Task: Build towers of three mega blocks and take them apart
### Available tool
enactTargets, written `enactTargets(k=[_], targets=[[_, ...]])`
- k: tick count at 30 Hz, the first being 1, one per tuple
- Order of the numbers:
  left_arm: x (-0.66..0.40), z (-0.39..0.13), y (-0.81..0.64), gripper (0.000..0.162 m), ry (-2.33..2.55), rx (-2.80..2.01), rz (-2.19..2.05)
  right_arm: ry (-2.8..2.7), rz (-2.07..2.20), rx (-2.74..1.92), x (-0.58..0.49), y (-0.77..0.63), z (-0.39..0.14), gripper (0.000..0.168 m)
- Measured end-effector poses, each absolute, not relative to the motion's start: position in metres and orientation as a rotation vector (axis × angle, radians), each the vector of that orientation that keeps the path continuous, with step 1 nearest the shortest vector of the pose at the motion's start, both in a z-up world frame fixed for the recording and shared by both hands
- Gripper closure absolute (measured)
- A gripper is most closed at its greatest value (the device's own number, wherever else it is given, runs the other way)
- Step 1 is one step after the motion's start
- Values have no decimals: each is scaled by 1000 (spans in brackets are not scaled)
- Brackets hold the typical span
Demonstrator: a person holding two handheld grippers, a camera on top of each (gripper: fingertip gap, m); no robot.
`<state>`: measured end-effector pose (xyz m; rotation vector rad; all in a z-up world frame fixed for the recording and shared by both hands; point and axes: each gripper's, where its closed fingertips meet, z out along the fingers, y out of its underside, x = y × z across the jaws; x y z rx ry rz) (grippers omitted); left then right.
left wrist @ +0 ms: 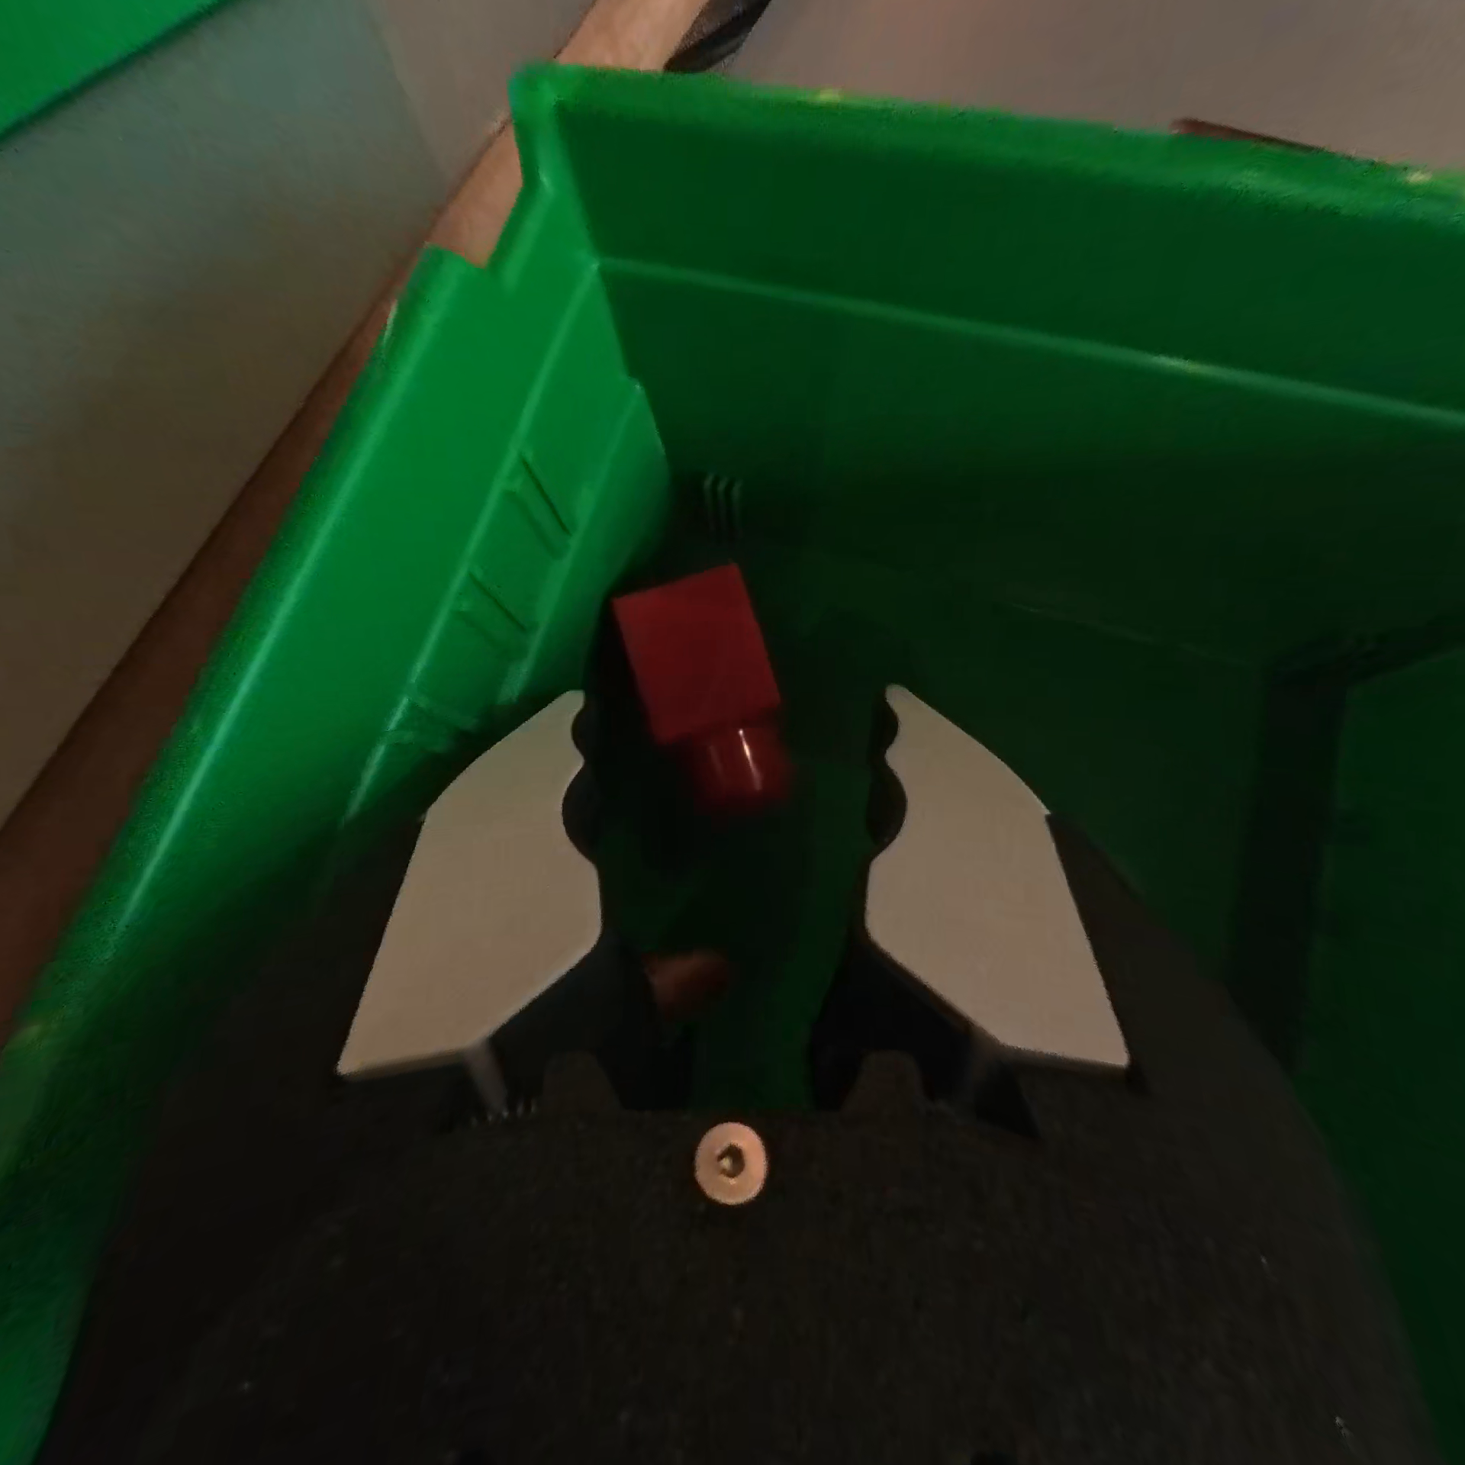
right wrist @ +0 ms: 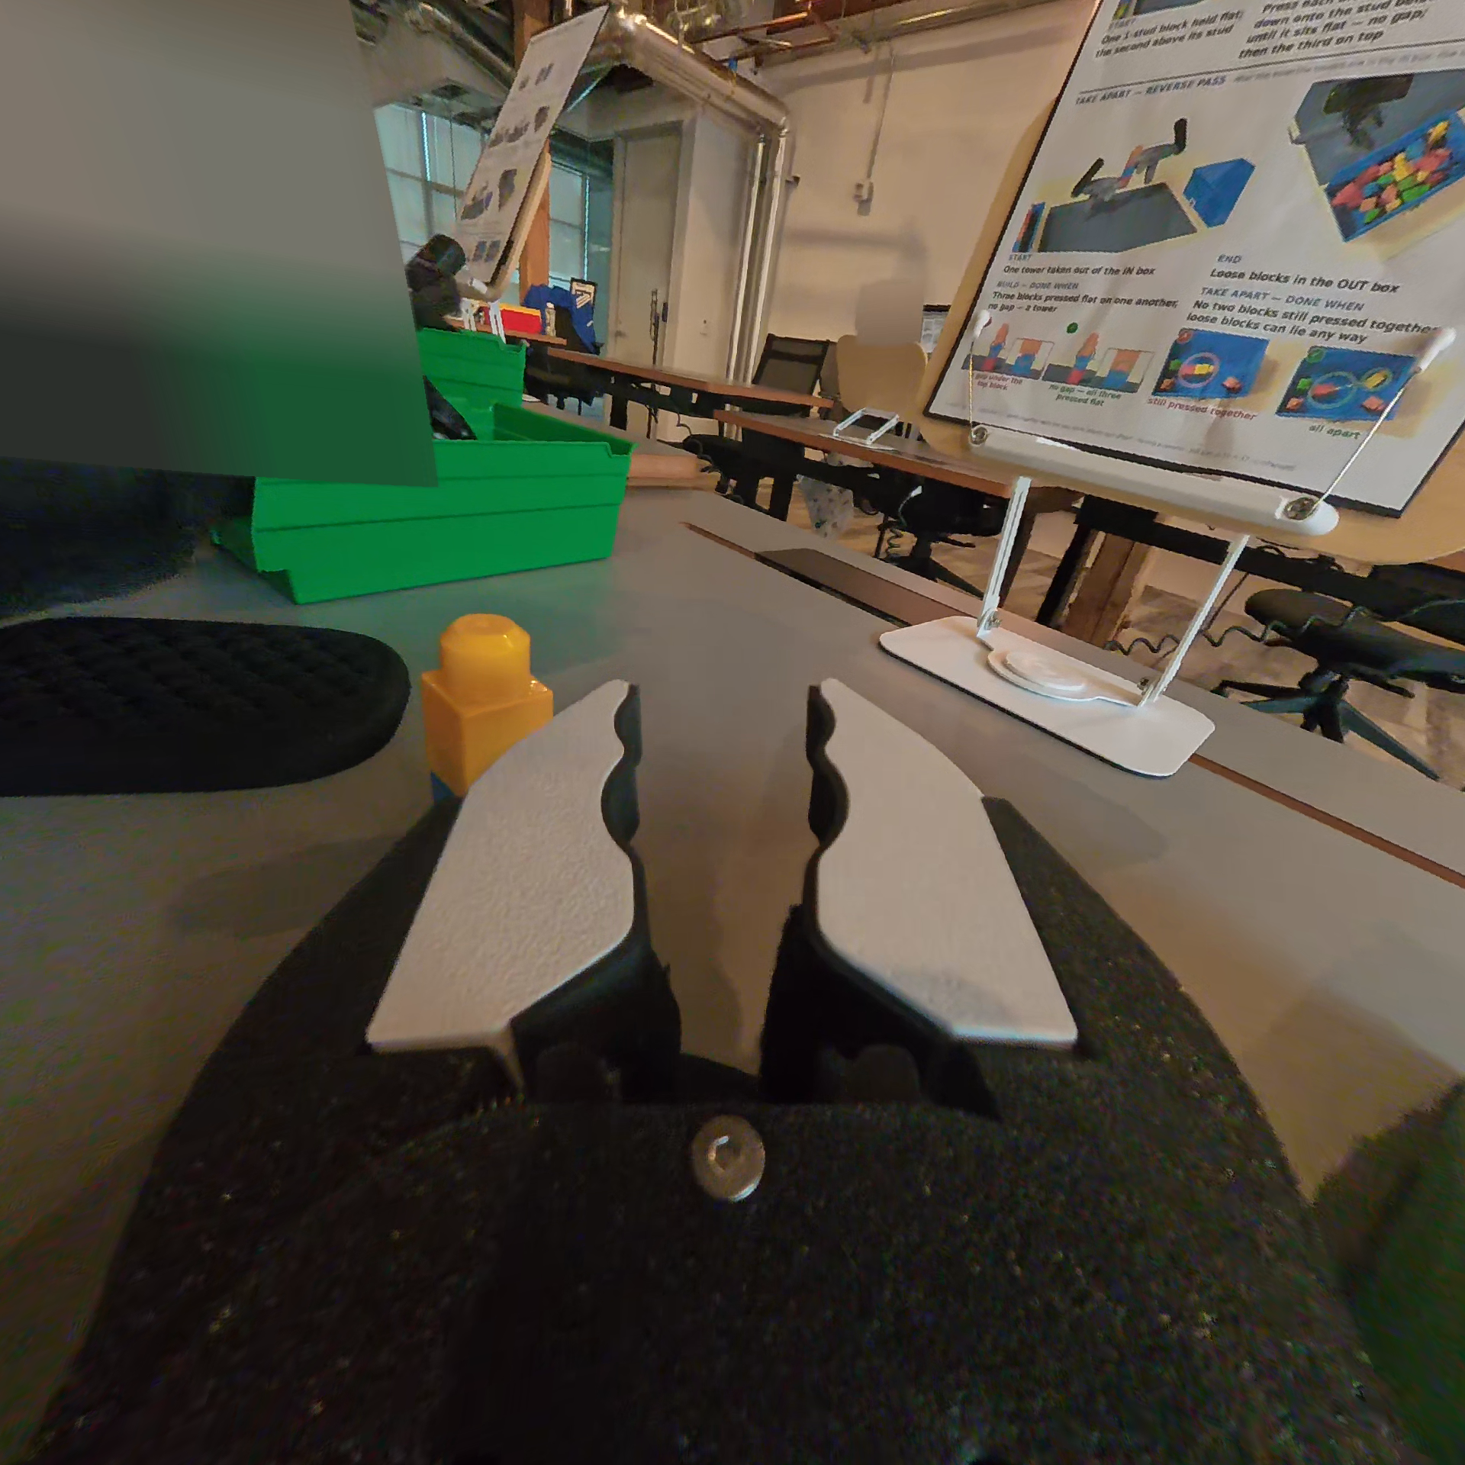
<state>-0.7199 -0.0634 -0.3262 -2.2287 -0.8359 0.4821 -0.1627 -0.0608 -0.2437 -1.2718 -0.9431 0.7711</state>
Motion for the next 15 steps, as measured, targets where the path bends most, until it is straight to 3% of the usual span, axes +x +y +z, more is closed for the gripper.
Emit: enactTargets(k=[10,15], targets=[[-730,-345,-52,105,-826,-2266,542,-1012,765,-1243,-169,-68,-247,129],[-733,-348,-51,126,-844,-2232,493,-1062,735,-1239,-173,-71,-252,129]])
